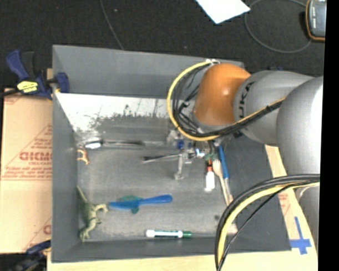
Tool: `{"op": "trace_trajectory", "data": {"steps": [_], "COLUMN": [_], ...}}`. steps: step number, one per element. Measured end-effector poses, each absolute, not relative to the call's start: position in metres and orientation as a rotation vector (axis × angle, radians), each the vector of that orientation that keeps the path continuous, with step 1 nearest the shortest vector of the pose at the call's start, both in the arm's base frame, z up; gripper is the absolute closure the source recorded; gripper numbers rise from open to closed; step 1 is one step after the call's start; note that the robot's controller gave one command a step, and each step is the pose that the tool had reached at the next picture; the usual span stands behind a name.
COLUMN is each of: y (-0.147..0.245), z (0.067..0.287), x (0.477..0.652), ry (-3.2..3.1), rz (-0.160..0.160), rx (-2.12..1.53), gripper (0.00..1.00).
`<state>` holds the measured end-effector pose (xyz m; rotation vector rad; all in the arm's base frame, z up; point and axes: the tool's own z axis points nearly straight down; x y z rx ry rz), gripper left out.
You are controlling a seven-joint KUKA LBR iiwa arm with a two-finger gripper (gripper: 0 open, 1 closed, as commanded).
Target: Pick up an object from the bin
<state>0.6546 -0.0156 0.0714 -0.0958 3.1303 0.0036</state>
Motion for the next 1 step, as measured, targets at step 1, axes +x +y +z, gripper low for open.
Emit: {"op": "trace_trajectory", "data": {"steps": [1], "y": [-0.0092], "z": [0.0725], "x": [0.6539], "ry": [3.131], "rz": [0.000], "rx": [-0.129], "gripper": [0.00]}}
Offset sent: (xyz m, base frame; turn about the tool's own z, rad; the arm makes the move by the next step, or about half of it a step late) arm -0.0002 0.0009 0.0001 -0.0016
